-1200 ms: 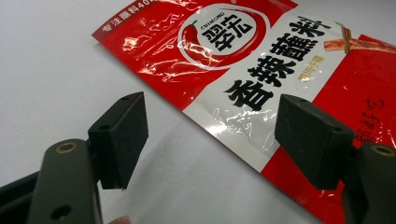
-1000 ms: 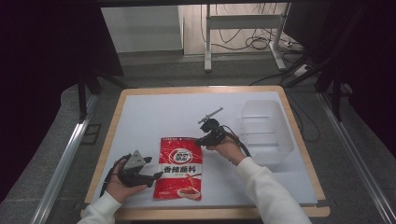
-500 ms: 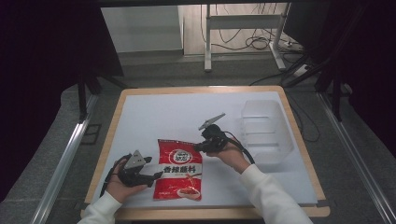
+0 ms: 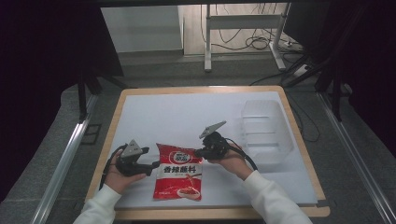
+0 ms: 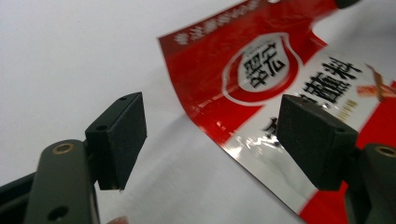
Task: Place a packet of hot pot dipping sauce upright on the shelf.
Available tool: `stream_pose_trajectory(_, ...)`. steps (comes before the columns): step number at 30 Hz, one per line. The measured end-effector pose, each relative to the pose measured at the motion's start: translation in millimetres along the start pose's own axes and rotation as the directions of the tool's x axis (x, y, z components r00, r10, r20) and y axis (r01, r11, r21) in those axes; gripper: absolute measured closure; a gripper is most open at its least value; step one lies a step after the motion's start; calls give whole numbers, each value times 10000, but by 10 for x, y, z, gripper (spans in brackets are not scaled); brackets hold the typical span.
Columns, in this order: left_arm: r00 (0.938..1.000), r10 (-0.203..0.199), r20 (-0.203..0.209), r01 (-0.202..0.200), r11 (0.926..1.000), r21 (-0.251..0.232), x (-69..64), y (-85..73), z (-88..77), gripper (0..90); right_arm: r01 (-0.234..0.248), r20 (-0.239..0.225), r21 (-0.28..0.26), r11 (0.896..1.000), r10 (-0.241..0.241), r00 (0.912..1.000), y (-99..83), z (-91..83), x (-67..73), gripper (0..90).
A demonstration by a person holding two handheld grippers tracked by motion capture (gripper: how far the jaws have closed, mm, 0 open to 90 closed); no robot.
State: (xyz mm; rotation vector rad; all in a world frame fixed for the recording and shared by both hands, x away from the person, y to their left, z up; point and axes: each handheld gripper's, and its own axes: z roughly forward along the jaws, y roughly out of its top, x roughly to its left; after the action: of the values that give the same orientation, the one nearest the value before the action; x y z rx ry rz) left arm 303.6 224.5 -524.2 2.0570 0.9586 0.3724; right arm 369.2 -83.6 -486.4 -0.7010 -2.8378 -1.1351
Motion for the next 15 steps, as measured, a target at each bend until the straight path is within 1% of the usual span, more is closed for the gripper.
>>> stream_pose_trajectory(3, 9999, 100, 140, -102, 9998, 144, 94, 73, 105, 240, -5, -33, -11, 10000, 5, 10000, -2, 7, -7, 892)
stream_pose_trajectory(4, 9999, 100, 140, -102, 9998, 144, 94, 73, 105, 241, 4, -50, -13, 10000, -4, 10000, -4, 10, -7, 892)
stream_pose_trajectory(5, 9991, 142, 406, -151, 9996, 221, 154, 123, 182, 243, 18, -46, -18, 10000, -19, 10000, -6, 11, -6, 892)
stream_pose_trajectory(7, 9967, 94, 803, -115, 9996, 251, 210, 163, 258, 236, 12, -53, -26, 10000, -12, 10000, -12, 10, -5, 892)
stream_pose_trajectory(9, 9943, 114, 1060, -153, 9992, 366, 258, 197, 316, 224, 54, -32, -32, 10000, -54, 10000, -15, 6, -3, 892)
stream_pose_trajectory(11, 9913, 140, 1306, -202, 9987, 459, 285, 226, 364, 224, 89, -32, -34, 10000, -89, 10000, -17, 7, -1, 892)
stream_pose_trajectory(12, 9898, 211, 1410, -263, 9990, 351, 297, 234, 386, 222, 103, -27, -34, 9999, -103, 9999, -18, 10, 2, 891)
stream_pose_trajectory(13, 9873, 176, 1579, -230, 9992, 322, 306, 243, 405, 232, 130, -37, -32, 9999, -130, 9999, -20, 13, 3, 892)
stream_pose_trajectory(14, 9873, 176, 1579, -230, 9992, 322, 306, 243, 405, 234, 130, -37, -32, 9999, -130, 9999, -20, 13, 3, 892)
stream_pose_trajectory(15, 9833, 298, 1794, -357, 9989, 302, 299, 255, 434, 250, 159, -49, -23, 9999, -159, 9999, -21, 15, 10, 891)
